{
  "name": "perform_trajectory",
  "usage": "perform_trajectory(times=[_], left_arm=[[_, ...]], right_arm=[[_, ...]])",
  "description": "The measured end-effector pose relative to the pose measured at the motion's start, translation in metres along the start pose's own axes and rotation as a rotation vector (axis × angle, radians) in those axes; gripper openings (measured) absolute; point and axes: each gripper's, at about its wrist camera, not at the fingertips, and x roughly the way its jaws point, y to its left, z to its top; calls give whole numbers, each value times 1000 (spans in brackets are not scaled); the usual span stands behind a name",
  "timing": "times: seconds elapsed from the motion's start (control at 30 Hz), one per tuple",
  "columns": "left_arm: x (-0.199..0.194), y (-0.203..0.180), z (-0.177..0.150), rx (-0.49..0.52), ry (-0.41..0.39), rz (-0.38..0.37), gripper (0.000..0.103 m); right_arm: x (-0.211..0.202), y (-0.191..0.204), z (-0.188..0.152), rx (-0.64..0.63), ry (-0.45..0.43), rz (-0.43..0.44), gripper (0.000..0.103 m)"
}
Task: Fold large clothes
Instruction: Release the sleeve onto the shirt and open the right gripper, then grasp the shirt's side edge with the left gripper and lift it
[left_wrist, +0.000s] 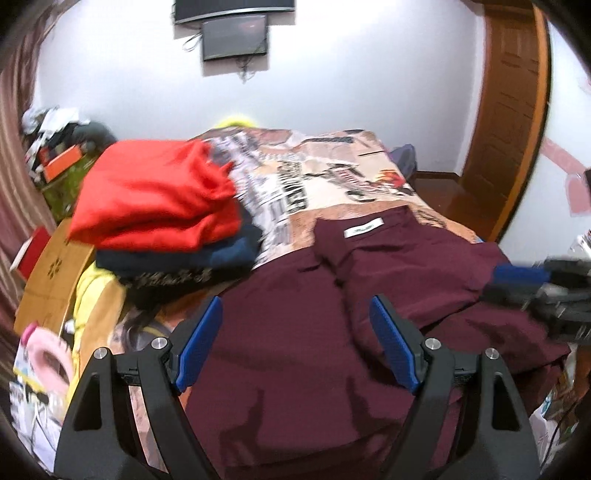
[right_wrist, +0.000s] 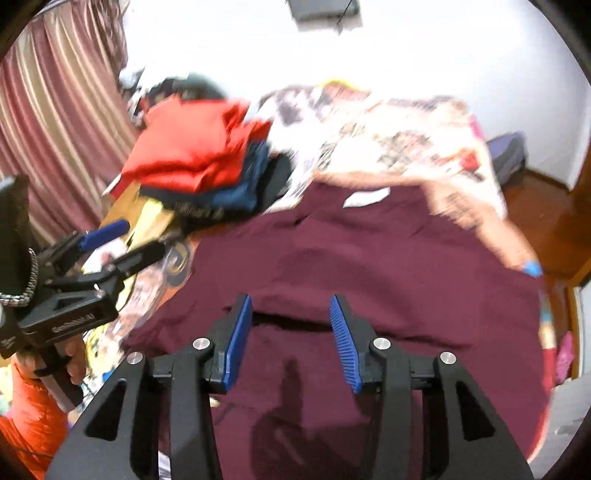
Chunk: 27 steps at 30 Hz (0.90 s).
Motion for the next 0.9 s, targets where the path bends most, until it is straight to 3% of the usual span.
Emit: perform_trajectory(times=[0.23, 0.43, 0.67, 0.9], left_arm=[[17, -59, 18, 111, 11, -74, 81], [56, -114, 17, 214, 127, -175, 82], [104, -168, -7, 394, 238, -150, 82], [119, -173, -1, 373, 225, -169, 84]], right_arm=[[-52, -63, 5, 96, -135, -195, 48], [-68, -109, -9, 188, -143, -324, 49], [-67, -147, -28, 269, -91, -365, 49], [-49, -151, -45, 276, -19, -326, 49]])
